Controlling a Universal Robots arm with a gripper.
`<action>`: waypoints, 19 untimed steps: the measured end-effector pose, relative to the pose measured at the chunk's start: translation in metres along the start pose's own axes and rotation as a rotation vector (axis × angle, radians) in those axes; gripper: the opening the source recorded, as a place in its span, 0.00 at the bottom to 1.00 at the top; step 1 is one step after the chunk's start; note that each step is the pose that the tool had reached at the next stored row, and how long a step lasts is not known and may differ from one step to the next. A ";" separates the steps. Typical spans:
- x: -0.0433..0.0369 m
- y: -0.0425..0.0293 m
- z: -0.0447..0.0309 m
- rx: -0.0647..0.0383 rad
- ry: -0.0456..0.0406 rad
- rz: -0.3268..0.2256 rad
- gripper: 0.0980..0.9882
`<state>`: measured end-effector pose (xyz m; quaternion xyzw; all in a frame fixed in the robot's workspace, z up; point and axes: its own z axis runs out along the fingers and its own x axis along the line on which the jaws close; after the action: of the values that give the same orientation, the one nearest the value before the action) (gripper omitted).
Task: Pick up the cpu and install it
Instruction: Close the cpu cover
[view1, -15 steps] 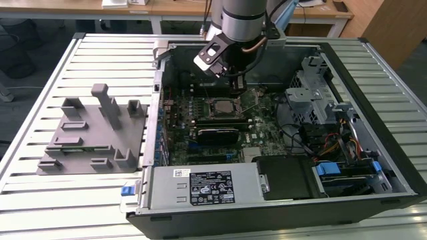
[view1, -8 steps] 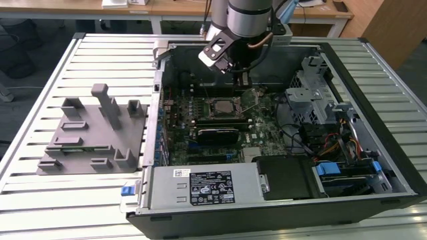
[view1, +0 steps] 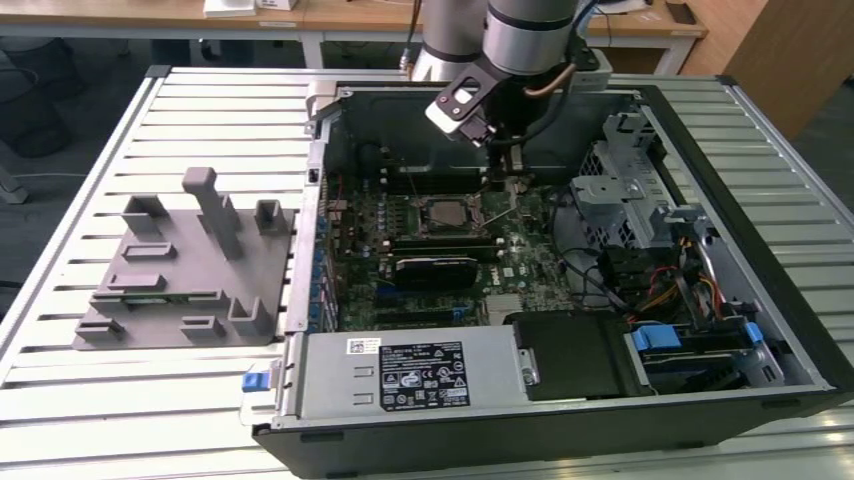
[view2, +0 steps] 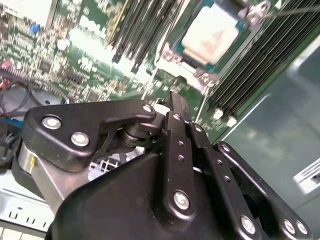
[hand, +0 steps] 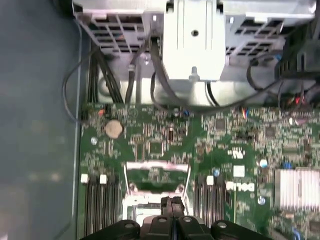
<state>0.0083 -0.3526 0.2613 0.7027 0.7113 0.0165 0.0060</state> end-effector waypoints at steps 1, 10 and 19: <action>0.0000 0.0034 0.0001 0.001 0.0000 0.000 0.01; -0.0002 0.0158 0.0013 0.004 0.0030 -0.030 0.01; 0.0066 0.0319 0.0045 0.004 0.0086 -0.038 0.01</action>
<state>0.0402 -0.3455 0.2579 0.6891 0.7245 0.0181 0.0020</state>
